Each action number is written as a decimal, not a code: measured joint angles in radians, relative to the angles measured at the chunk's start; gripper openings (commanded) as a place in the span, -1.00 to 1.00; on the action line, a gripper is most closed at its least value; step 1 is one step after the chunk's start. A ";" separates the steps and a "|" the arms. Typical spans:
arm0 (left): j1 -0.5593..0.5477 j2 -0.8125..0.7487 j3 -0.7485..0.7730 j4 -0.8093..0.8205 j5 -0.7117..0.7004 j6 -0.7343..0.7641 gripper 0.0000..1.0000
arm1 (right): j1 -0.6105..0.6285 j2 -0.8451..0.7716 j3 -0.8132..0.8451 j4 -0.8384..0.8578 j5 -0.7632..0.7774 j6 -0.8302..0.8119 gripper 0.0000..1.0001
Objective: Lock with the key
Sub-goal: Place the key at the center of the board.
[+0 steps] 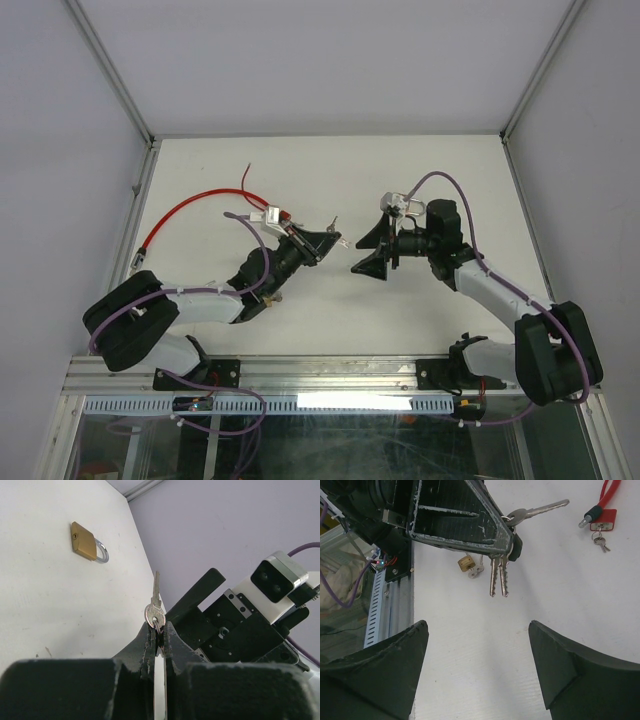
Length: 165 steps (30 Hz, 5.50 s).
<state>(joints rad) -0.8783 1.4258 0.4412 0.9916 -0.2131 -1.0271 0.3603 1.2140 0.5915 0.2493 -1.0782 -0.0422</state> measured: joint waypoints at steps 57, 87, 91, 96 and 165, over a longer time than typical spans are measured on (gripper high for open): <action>-0.019 0.076 -0.021 0.298 0.270 0.278 -0.38 | 0.012 0.071 0.006 0.198 -0.183 0.346 -1.00; -0.010 -0.410 -0.349 0.053 -0.012 0.345 0.97 | -0.347 0.246 0.286 -0.448 0.321 -0.127 -1.00; -0.010 -0.463 -0.350 -0.010 -0.031 0.354 0.97 | -0.376 0.315 0.313 -0.528 0.479 -0.210 -1.00; -0.010 -0.475 -0.357 -0.061 -0.036 0.362 0.96 | -0.400 0.406 0.359 -0.588 0.598 -0.259 -1.00; 0.455 -0.405 -0.187 -0.422 0.269 0.210 0.98 | -0.359 -0.128 0.321 -0.583 -0.054 -0.252 -0.05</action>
<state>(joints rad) -0.4236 1.0210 0.2546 0.5694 0.0559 -0.8169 0.0013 1.0859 0.9127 -0.3332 -1.1320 -0.2943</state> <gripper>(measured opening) 0.990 0.476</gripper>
